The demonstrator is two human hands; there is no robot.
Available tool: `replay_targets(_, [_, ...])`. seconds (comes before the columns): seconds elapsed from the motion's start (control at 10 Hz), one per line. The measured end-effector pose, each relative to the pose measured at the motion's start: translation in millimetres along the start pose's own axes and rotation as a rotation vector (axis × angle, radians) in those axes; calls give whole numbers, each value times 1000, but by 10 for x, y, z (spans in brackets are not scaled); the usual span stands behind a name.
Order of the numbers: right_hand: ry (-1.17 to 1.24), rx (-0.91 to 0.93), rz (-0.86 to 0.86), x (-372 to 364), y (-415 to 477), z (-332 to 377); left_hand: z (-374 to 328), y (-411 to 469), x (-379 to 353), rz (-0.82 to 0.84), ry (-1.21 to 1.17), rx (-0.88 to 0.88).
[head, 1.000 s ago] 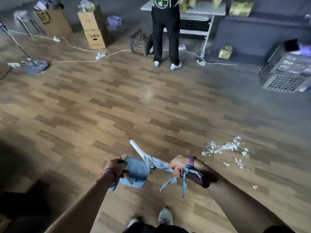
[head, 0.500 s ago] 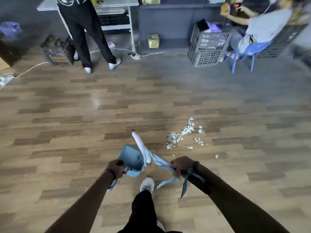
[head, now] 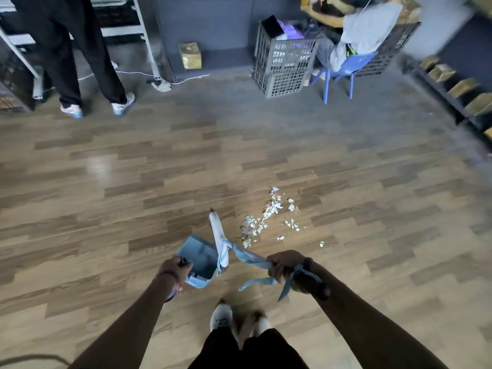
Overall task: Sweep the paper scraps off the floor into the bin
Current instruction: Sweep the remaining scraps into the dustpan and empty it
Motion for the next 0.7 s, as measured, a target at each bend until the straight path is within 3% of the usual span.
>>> replay_targets(0.2, [108,-42,57,130,462,192,-345,162,-12,-83,3,-29])
replay_targets(0.3, [116,-16,288,274,745,298,-480,265,-88,-83,-21,3])
replay_targets(0.4, [314,-25,267,478,918,373,-710,253,-224,-97,-15,20])
replay_targets(0.5, [461,-207,185,889,1144,319,-1027,221,-464,-93,-22,31])
replay_targets(0.7, [491,-305,151,1924,1610,18,-1531,508,-1280,-67,66,92])
Point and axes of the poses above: each hand's wrist, its own y-axis towards the middle knuckle, its own x-axis out of the back of the hand, z = x × y, the point moved 4 cm from there along y, towards the middle knuckle, and after that the axes turned 15 degrees about x, right-handed, at the moved point
